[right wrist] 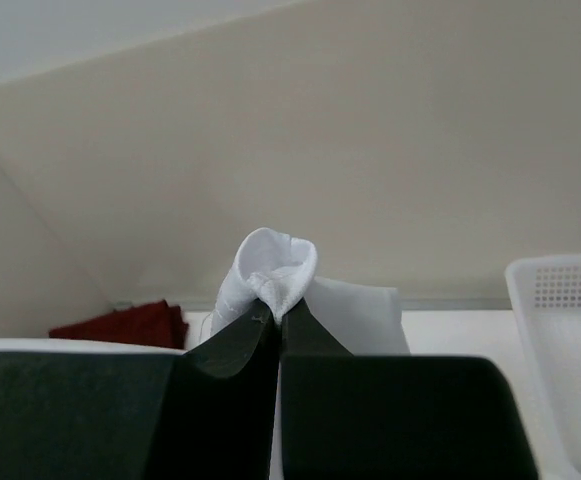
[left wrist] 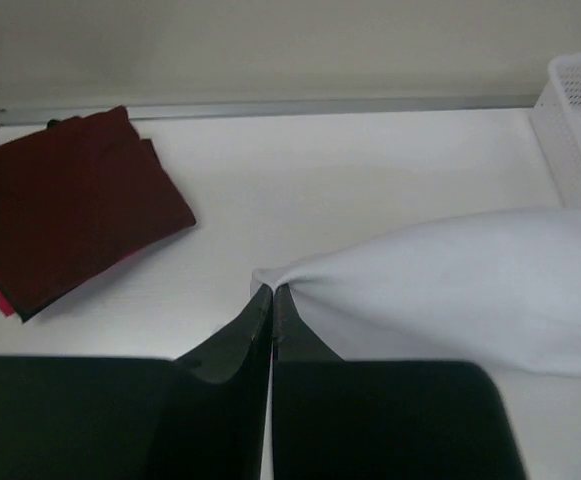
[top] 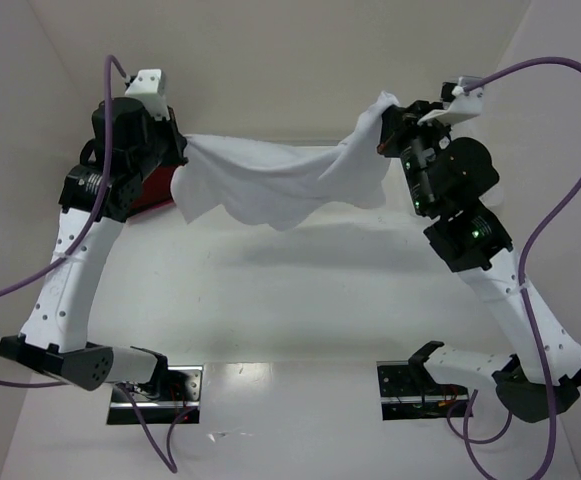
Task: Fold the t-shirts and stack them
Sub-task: Flatten out the tshirt
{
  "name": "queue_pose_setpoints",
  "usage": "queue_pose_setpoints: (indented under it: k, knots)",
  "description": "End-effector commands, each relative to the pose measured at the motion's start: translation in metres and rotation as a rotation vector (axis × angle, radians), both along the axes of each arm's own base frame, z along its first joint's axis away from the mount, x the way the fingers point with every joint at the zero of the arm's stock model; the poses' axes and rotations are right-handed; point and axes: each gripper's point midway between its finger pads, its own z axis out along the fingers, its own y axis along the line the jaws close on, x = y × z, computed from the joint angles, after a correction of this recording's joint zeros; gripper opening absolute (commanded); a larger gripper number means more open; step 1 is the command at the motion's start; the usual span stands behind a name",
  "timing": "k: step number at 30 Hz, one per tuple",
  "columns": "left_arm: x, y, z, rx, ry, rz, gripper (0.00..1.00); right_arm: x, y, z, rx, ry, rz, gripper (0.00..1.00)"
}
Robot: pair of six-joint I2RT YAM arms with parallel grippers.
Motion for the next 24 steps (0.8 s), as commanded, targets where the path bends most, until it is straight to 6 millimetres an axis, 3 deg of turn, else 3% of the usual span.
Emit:
queue_pose_setpoints:
  k: [1, 3, 10, 16, 22, 24]
  knots:
    - [-0.023, 0.020, 0.030, 0.003, -0.097, 0.062, 0.00, 0.003, 0.001, -0.011, -0.060, 0.030, -0.004, 0.00]
    - [-0.026, 0.023, 0.037, 0.000, -0.117, 0.072, 0.00, -0.001, 0.001, -0.009, -0.061, 0.027, 0.006, 0.00]
    - [-0.035, 0.030, 0.066, -0.029, -0.175, 0.110, 0.00, -0.018, -0.030, -0.002, -0.053, 0.026, -0.088, 0.00]
    - [-0.060, 0.037, 0.085, -0.061, -0.226, 0.124, 0.00, -0.033, -0.039, 0.000, -0.034, 0.025, -0.084, 0.00]
    - [-0.067, 0.032, 0.049, -0.045, -0.141, 0.087, 0.00, -0.026, -0.028, -0.041, -0.066, 0.114, -0.054, 0.00]
    - [-0.067, 0.031, 0.037, -0.039, -0.116, 0.081, 0.00, -0.021, -0.016, -0.059, -0.066, 0.151, -0.012, 0.00]
